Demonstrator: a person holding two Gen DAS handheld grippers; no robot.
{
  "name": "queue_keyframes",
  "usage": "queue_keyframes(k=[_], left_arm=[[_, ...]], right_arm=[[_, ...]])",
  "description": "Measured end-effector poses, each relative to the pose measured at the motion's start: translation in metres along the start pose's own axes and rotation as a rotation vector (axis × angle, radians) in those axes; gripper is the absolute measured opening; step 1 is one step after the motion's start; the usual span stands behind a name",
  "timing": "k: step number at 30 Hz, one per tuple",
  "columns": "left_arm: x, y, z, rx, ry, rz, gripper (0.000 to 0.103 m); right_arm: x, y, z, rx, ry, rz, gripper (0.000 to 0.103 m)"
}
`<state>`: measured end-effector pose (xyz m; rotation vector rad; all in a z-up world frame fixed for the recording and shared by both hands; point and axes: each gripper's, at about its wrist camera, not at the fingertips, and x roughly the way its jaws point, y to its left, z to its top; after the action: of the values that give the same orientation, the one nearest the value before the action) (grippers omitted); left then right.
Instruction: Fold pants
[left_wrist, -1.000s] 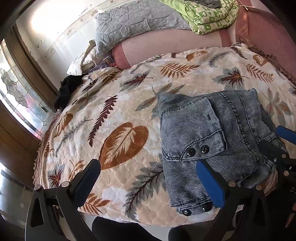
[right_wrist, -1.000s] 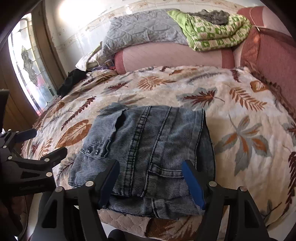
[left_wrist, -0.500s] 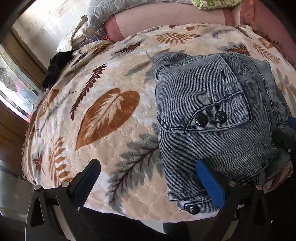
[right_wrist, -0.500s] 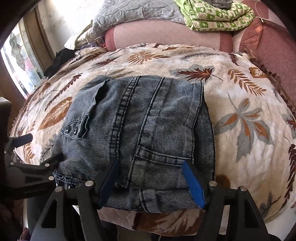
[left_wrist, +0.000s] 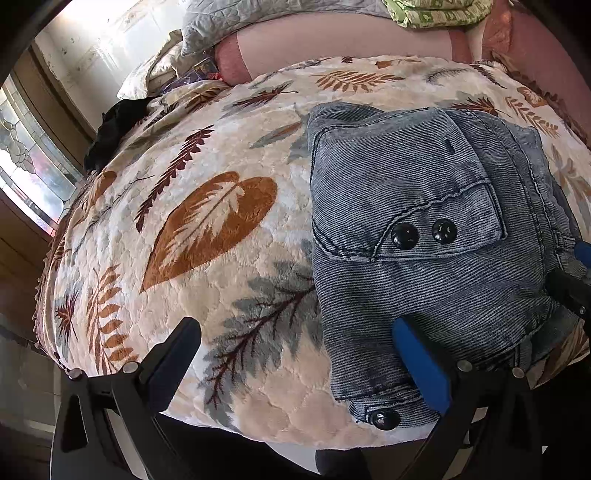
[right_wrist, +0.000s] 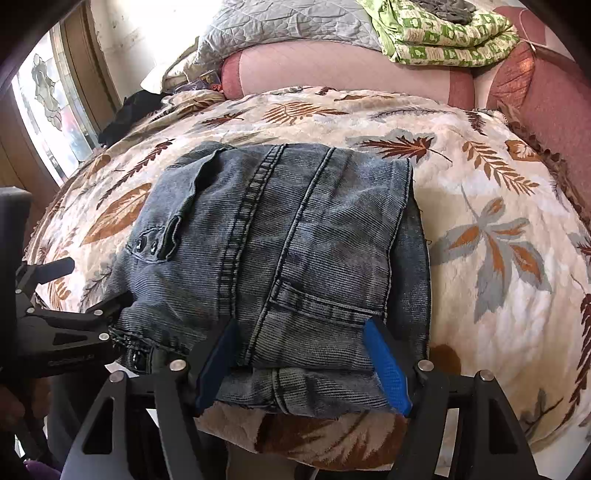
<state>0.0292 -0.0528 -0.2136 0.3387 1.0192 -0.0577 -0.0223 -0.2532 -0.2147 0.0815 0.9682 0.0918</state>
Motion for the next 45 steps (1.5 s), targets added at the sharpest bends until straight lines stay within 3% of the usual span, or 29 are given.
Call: queue_keyframes(k=[6, 10, 15, 19, 27, 33, 36, 41, 45], left_arm=[[0.002, 0.000, -0.005, -0.031, -0.020, -0.005, 0.103], [-0.002, -0.004, -0.008, 0.002, -0.055, 0.012, 0.103], [-0.006, 0.002, 0.005, 0.021, 0.038, -0.009, 0.103], [-0.029, 0.002, 0.008, 0.051, -0.062, 0.076, 0.103], [-0.049, 0.014, 0.020, 0.029, -0.133, 0.084, 0.103], [-0.035, 0.016, 0.039, 0.020, -0.132, 0.115, 0.103], [-0.019, 0.017, 0.052, 0.012, -0.125, 0.140, 0.103], [0.013, 0.012, 0.073, 0.002, -0.086, 0.156, 0.103], [0.029, 0.006, 0.084, 0.006, -0.077, 0.167, 0.103]], right_arm=[[-0.001, -0.002, -0.002, 0.007, 0.003, 0.007, 0.074], [-0.003, -0.007, -0.003, 0.031, 0.007, 0.017, 0.074], [-0.014, -0.015, -0.002, 0.087, -0.024, 0.050, 0.074], [-0.025, -0.010, -0.001, 0.076, -0.084, 0.029, 0.074], [-0.038, 0.001, 0.022, 0.083, -0.141, 0.080, 0.074], [-0.016, -0.001, 0.066, 0.076, -0.110, 0.063, 0.074], [0.007, -0.004, 0.087, 0.118, -0.065, 0.112, 0.074], [0.022, -0.002, 0.099, 0.135, -0.073, 0.137, 0.074], [0.045, -0.005, 0.104, 0.149, -0.027, 0.121, 0.074]])
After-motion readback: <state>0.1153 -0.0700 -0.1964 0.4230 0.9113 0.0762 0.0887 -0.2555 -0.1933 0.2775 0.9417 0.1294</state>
